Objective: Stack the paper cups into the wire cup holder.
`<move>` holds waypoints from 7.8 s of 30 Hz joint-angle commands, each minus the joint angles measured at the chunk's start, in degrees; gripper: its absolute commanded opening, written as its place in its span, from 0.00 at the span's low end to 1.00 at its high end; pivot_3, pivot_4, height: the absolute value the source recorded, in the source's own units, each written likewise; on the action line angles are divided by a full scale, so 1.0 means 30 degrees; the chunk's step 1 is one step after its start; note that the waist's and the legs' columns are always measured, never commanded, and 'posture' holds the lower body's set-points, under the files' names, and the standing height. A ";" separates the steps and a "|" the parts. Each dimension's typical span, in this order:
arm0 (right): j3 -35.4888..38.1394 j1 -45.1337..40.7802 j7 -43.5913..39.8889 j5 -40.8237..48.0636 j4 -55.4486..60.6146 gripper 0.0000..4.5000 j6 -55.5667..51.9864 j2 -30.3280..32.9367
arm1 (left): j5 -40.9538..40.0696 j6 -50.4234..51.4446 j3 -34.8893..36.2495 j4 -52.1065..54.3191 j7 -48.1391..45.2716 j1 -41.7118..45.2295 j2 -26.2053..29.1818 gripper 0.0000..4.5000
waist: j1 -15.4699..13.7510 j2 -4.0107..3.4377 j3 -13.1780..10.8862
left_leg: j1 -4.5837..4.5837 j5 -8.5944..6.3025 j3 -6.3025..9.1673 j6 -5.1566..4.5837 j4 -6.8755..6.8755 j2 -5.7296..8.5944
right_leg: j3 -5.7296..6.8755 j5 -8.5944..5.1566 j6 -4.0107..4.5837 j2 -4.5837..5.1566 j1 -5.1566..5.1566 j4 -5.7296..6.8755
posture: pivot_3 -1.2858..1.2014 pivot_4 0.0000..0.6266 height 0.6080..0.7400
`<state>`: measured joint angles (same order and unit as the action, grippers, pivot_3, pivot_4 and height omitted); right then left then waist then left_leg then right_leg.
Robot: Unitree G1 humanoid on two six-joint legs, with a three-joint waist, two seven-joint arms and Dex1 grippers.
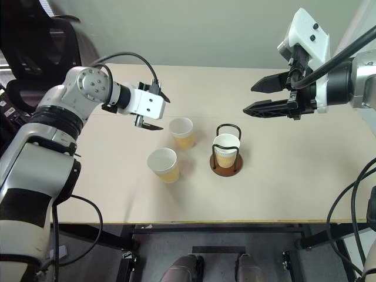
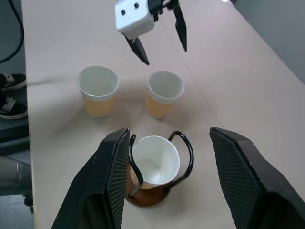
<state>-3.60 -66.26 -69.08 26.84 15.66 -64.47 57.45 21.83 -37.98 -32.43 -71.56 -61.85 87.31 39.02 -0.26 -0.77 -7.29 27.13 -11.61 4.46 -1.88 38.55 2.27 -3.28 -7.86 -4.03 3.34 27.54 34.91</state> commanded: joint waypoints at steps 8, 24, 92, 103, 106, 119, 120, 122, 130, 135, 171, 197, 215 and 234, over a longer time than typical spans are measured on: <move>-0.0054 -0.0364 -0.0082 0.0307 -0.0776 0.59 0.0595 0.1083 | 0.1587 -0.1038 0.0336 -0.0400 -0.1866 0.0607 0.0257 1.00 | 0.0033 0.0001 -0.0004 | -0.0013 -0.0032 -0.0043 0.0004 -0.0018 -0.0035 | 0.0021 -0.0045 -0.0007 -0.0063 0.0038 0.0048 | 0.52 0.24 1.00; -0.0212 -0.0306 0.0193 0.0483 -0.0771 0.59 0.0757 0.1127 | 0.2939 -0.1484 0.0229 -0.0637 -0.0866 -0.0255 -0.0974 1.00 | -0.0071 -0.0011 -0.0007 | 0.0024 -0.0055 0.0015 -0.0042 0.0181 -0.0009 | 0.0020 0.0020 -0.0043 -0.0027 -0.0015 0.0075 | 0.52 0.24 1.00; 0.1508 0.4973 -0.3617 0.0398 -0.4949 0.60 0.7693 0.4104 | -0.0683 0.4273 0.4318 -0.1634 -1.0218 0.6109 -0.4674 0.03 | -0.0122 -0.0018 -0.0012 | 0.0023 -0.0096 -0.0120 -0.0192 0.0242 -0.0029 | -0.0086 0.0044 -0.0197 0.0036 -0.0069 0.0014 | 0.52 0.24 1.00; 0.2172 0.5689 -0.4472 0.0732 -0.4735 0.60 0.6636 0.5490 | -0.0897 0.3173 0.2425 -0.1923 -1.0218 0.7840 -0.5513 0.03 | -0.0166 -0.0019 -0.0013 | 0.0050 -0.0125 -0.0094 -0.0213 0.0262 -0.0022 | -0.0069 0.0008 -0.0219 0.0071 -0.0089 -0.0007 | 0.52 0.24 1.00; 0.2252 0.5835 -0.4442 0.0793 -0.4574 0.60 0.6445 0.5572 | -0.1406 0.2916 0.1748 -0.2092 -1.0218 0.7899 -0.5865 0.03 | -0.0165 -0.0025 -0.0015 | 0.0045 -0.0136 -0.0099 -0.0219 0.0282 -0.0025 | -0.0069 0.0008 -0.0240 0.0085 -0.0099 0.0000 | 0.52 0.24 1.00; 0.2518 0.6258 -0.4516 0.1005 -0.3940 0.60 0.5867 0.5976 | -0.5058 0.1808 -0.2873 -0.1570 -1.0218 0.7568 -0.6279 0.03 | -0.0246 -0.0053 -0.0012 | 0.0034 -0.0202 -0.0114 -0.0259 0.0456 -0.0021 | -0.0038 0.0012 -0.0286 0.0006 -0.0187 0.0011 | 0.52 0.24 1.00; 0.2548 0.6304 -0.4481 0.1030 -0.3893 0.60 0.5868 0.5989 | -0.5468 0.1815 -0.3341 -0.1392 -1.0218 0.7484 -0.6241 0.03 | -0.0266 -0.0054 -0.0013 | 0.0034 -0.0218 -0.0097 -0.0267 0.0485 -0.0027 | -0.0039 0.0011 -0.0287 0.0009 -0.0201 0.0019 | 0.52 0.24 1.00; 0.2569 0.6380 -0.4473 0.1072 -0.3805 0.60 0.5790 0.6076 | -0.6823 0.2126 -0.4530 -0.0693 -1.0218 0.7299 -0.6028 0.03 | -0.0308 -0.0055 -0.0012 | 0.0031 -0.0221 -0.0100 -0.0271 0.0498 -0.0012 | -0.0025 0.0014 -0.0290 -0.0003 -0.0222 0.0005 | 0.52 0.24 1.00; 0.2637 0.6496 -0.4358 0.1226 -0.3557 0.60 0.5619 0.6116 | -1.1972 0.3346 -0.9524 0.2477 -1.0218 0.7178 -0.4485 0.03 | -0.0357 -0.0062 -0.0011 | 0.0011 -0.0241 -0.0110 -0.0286 0.0516 -0.0023 | -0.0015 0.0029 -0.0321 0.0026 -0.0252 0.0011 | 0.52 0.24 1.00; 0.2710 0.6562 -0.4223 0.1244 -0.3525 0.60 0.5667 0.6097 | -1.3644 0.3216 -1.1850 0.3397 -1.0218 0.7222 -0.3780 0.03 | -0.0371 -0.0068 -0.0014 | -0.0007 -0.0243 -0.0093 -0.0286 0.0542 -0.0025 | -0.0065 0.0038 -0.0336 0.0077 -0.0288 0.0003 | 0.52 0.24 1.00; 0.3405 0.7616 -0.3503 0.1486 -0.2948 0.60 0.5961 0.6032 | -0.9340 0.0263 -0.9213 0.0526 -1.0218 0.6596 -0.6169 0.03 | -0.0427 -0.0068 -0.0018 | -0.0035 -0.0323 -0.0124 -0.0330 0.0526 0.0038 | -0.0006 -0.0088 -0.0416 0.0144 -0.0349 -0.0022 | 0.52 0.24 1.00; 0.3223 0.7728 -0.2837 0.1605 -0.2565 0.60 0.5775 0.6026 | -1.0573 0.1673 -0.7550 0.0534 -1.0218 0.6537 -0.6507 0.99 | -0.0436 -0.0068 -0.0019 | -0.0027 -0.0335 -0.0130 -0.0358 0.0527 0.0150 | -0.0005 -0.0115 -0.0499 0.0274 -0.0359 -0.0018 | 0.52 0.24 1.00; 0.1354 0.5330 -0.1690 0.2261 -0.1076 0.60 0.3213 0.4820 | -1.6132 0.3079 -1.1367 0.7006 -1.0218 0.4658 0.2940 0.99 | -0.0383 -0.0128 -0.0009 | -0.0011 -0.0340 -0.0088 -0.0361 0.0511 0.0216 | 0.0025 -0.0159 -0.0500 0.0317 -0.0344 -0.0018 | 0.52 0.24 1.00; -0.0053 0.4020 -0.3121 0.1247 -0.2218 0.60 0.3727 0.4824 | -1.4098 -0.0552 -1.6797 1.4623 -1.0218 0.2635 0.9064 0.99 | -0.0270 -0.0169 0.0009 | -0.0055 -0.0380 0.0039 -0.0182 0.0495 0.0273 | 0.0055 -0.0341 -0.0424 0.0353 -0.0374 0.0029 | 0.52 0.24 1.00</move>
<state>-4.47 -52.73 -77.84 31.20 8.81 -54.08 71.39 -21.60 -37.88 -84.02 -28.62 -90.89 95.17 65.27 -1.07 -1.28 -7.27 26.96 -12.75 4.59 -2.42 40.02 3.04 -3.09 -8.88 -5.31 4.39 26.43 34.98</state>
